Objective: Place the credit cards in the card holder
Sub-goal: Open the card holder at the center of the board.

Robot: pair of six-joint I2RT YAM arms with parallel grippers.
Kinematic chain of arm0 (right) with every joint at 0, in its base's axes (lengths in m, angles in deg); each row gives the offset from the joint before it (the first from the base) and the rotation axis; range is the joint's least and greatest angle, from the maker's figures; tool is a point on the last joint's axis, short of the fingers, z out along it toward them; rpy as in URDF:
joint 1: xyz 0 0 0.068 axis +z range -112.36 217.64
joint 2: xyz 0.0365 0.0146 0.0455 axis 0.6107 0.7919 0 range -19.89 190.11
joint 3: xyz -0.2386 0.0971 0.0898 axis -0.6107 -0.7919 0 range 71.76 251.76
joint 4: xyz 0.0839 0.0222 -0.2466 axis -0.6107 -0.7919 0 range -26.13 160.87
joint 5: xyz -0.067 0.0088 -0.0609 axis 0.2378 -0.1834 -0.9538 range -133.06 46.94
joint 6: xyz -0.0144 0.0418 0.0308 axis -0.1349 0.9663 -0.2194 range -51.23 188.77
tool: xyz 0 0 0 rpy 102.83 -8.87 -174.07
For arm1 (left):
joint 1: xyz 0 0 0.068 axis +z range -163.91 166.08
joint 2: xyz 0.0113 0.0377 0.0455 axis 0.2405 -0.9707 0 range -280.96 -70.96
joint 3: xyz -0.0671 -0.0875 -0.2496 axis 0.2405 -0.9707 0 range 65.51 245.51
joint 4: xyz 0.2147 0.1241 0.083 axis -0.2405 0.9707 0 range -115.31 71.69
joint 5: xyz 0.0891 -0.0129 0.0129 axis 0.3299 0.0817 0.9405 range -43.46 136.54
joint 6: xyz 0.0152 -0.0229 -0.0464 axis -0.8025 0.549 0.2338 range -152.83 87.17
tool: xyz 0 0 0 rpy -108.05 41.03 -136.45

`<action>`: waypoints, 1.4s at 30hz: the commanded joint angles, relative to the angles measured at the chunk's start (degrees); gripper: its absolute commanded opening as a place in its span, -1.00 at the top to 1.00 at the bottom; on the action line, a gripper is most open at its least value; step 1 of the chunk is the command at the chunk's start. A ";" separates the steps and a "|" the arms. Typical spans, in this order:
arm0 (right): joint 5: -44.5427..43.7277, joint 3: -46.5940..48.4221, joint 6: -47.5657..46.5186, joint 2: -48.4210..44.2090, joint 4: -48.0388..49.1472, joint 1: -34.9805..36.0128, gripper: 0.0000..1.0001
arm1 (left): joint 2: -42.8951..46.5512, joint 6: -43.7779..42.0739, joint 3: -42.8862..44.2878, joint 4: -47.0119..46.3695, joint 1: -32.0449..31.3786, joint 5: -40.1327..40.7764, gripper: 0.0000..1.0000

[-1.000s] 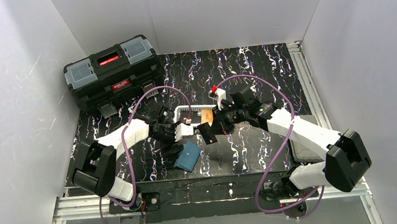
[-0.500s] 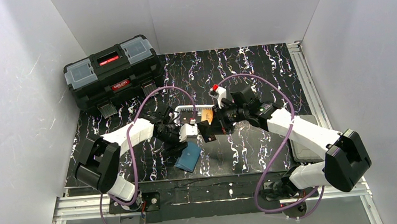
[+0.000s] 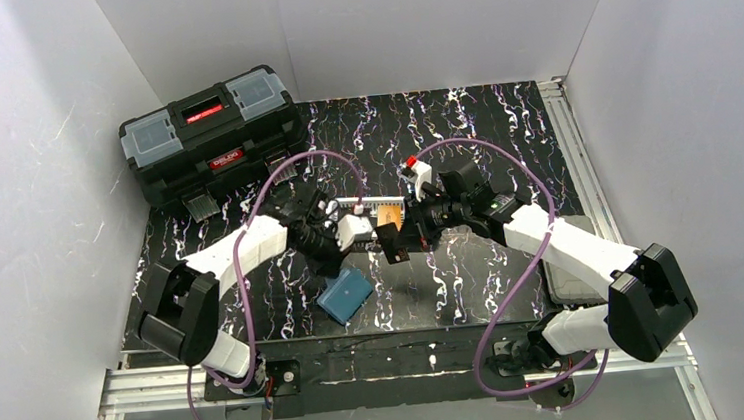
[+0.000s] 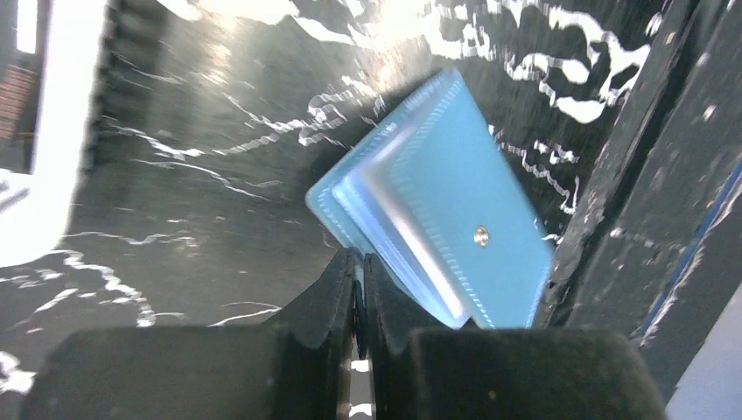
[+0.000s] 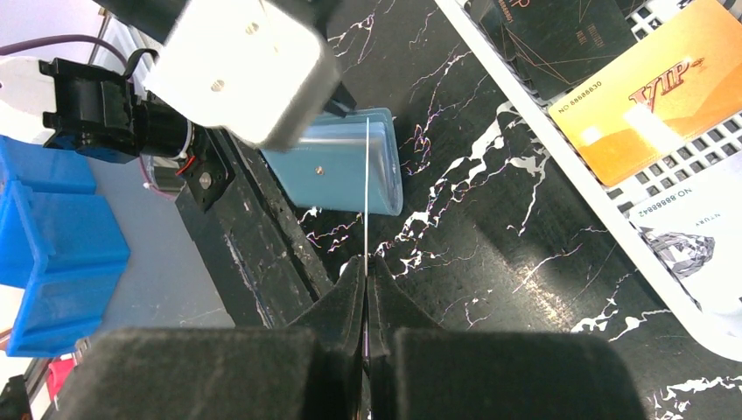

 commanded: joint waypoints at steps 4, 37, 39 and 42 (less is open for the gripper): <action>0.02 0.56 1.67 -2.42 3.51 -0.53 0.97 | 7.18 13.49 13.65 6.90 -0.33 2.12 1.00; 9.06 -5.05 3.54 -4.95 5.46 -4.51 0.97 | 4.93 59.47 -1.23 -4.26 11.59 -0.08 1.00; 10.60 -4.55 3.93 -2.69 5.74 -4.48 0.97 | 5.53 58.72 -1.30 -3.90 14.88 -0.50 1.00; 11.89 -3.81 4.20 -0.54 6.63 -3.86 0.97 | 6.26 57.20 -0.67 -3.30 17.63 -1.50 1.00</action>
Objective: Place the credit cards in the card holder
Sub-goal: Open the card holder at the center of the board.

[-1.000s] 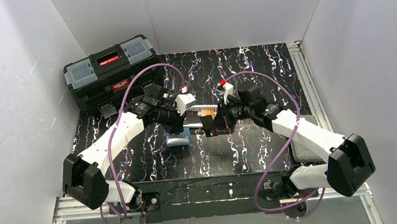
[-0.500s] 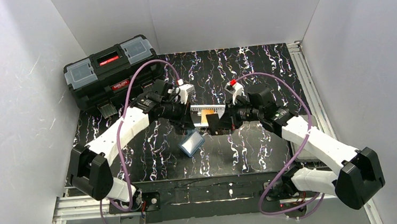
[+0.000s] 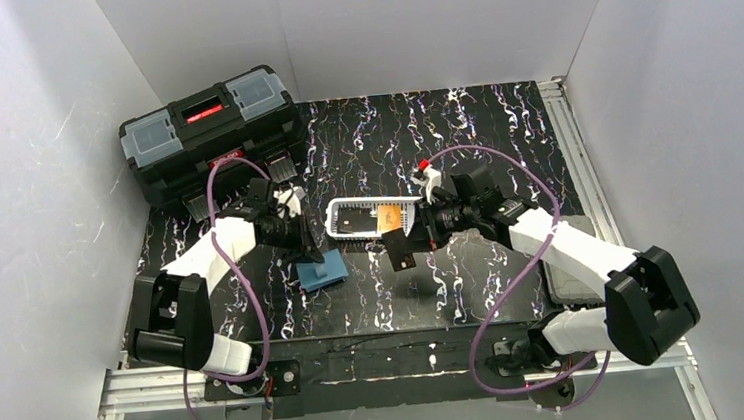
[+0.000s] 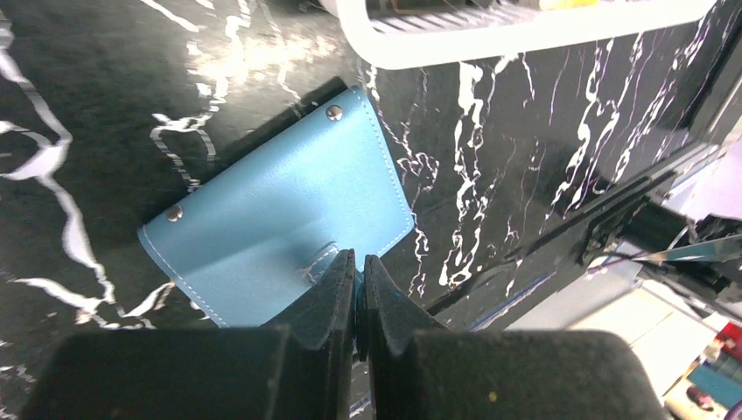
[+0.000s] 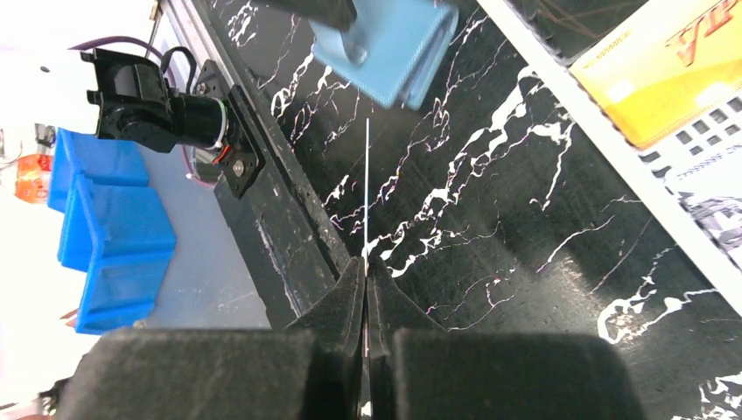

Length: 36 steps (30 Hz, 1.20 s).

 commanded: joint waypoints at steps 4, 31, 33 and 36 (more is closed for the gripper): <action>5.24 2.95 0.45 3.96 3.02 1.55 0.97 | 3.58 1.37 1.78 0.18 3.91 -5.23 1.00; -1.71 4.22 -2.78 0.94 -8.70 1.50 0.97 | -1.01 32.03 -3.70 -33.32 -5.19 -17.56 1.00; -1.71 3.73 -2.42 1.48 -8.22 1.50 0.97 | -0.94 32.79 -5.45 -33.79 -3.12 -18.15 1.00; -1.08 3.82 -2.64 2.25 -8.80 1.50 0.97 | -0.66 33.54 -8.33 -34.25 -0.30 -18.49 1.00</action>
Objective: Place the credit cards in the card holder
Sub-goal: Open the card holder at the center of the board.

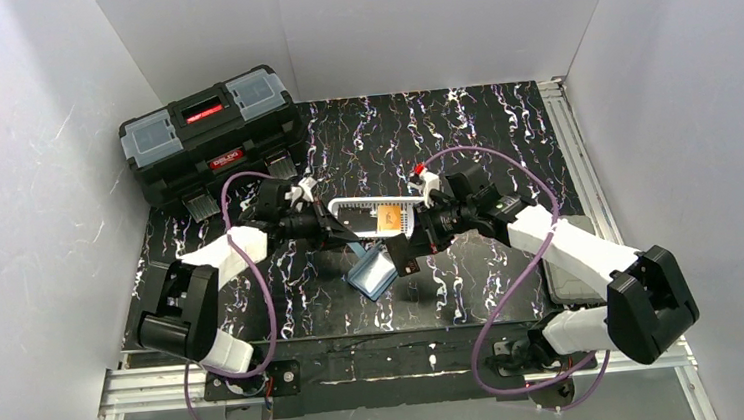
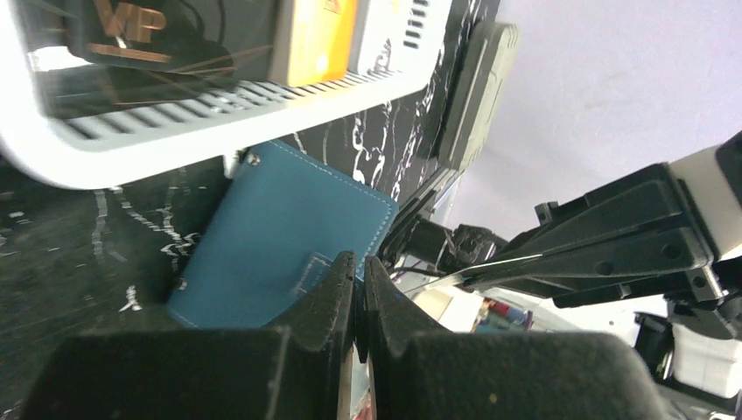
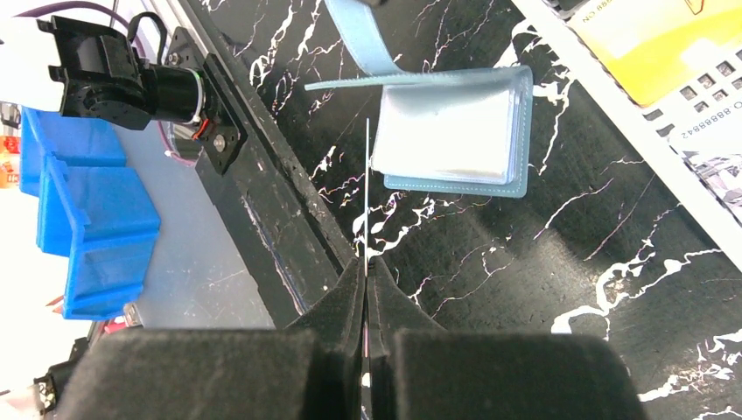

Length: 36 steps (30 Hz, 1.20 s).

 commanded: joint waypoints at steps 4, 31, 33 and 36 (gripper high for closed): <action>1.71 1.16 0.11 2.54 -0.94 0.04 0.97 | 3.36 1.97 -6.00 -1.27 6.59 -2.60 1.00; 10.72 0.06 1.92 16.09 -4.61 1.61 0.97 | 8.82 -25.01 -4.19 24.70 13.16 4.03 1.00; 11.36 0.55 1.45 17.32 -6.01 2.02 0.97 | 9.56 -26.84 -3.75 25.98 13.15 5.49 1.00; 12.16 1.39 1.43 18.48 -6.87 3.22 0.97 | 10.11 -28.27 -3.40 26.44 13.16 6.31 1.00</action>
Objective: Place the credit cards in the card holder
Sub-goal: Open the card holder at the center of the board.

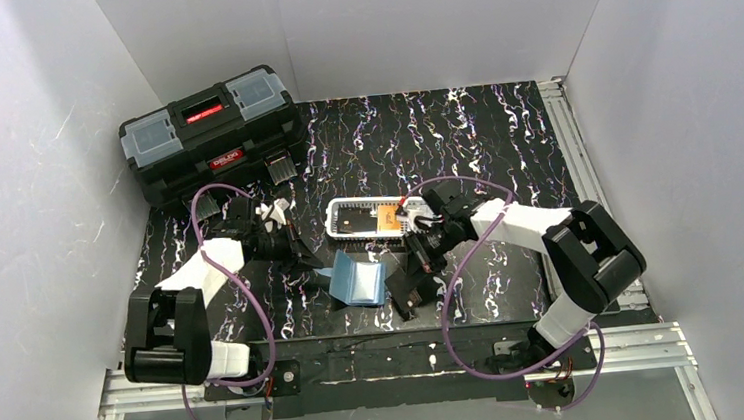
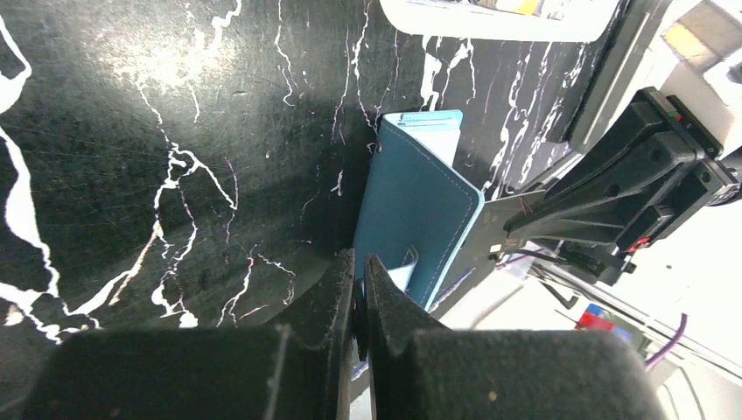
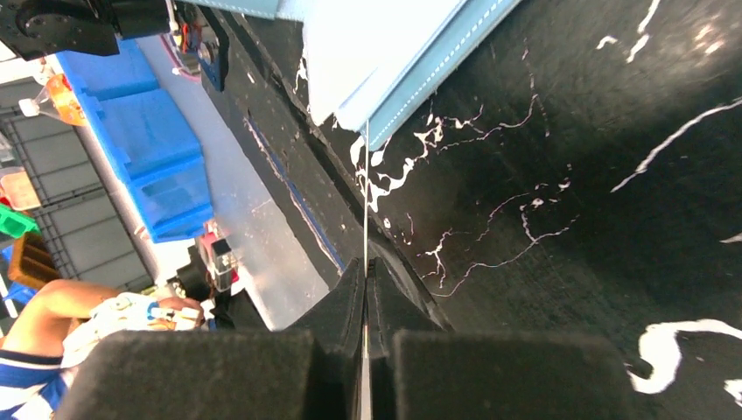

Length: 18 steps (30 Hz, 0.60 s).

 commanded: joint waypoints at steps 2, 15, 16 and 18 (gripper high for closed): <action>3.50 2.72 0.29 2.16 -3.13 2.35 0.97 | 2.58 -4.64 1.64 3.77 0.30 1.60 1.00; 2.76 8.16 -0.58 9.10 -5.52 4.14 0.97 | 3.24 -5.24 1.23 2.94 0.28 -0.71 1.00; 2.69 8.00 -0.68 9.12 -5.57 4.14 0.97 | 3.28 -5.34 1.17 2.95 0.30 -0.73 1.00; 2.53 7.67 -0.81 9.06 -5.64 4.14 0.97 | 3.29 -5.40 1.16 3.02 0.30 -0.66 1.00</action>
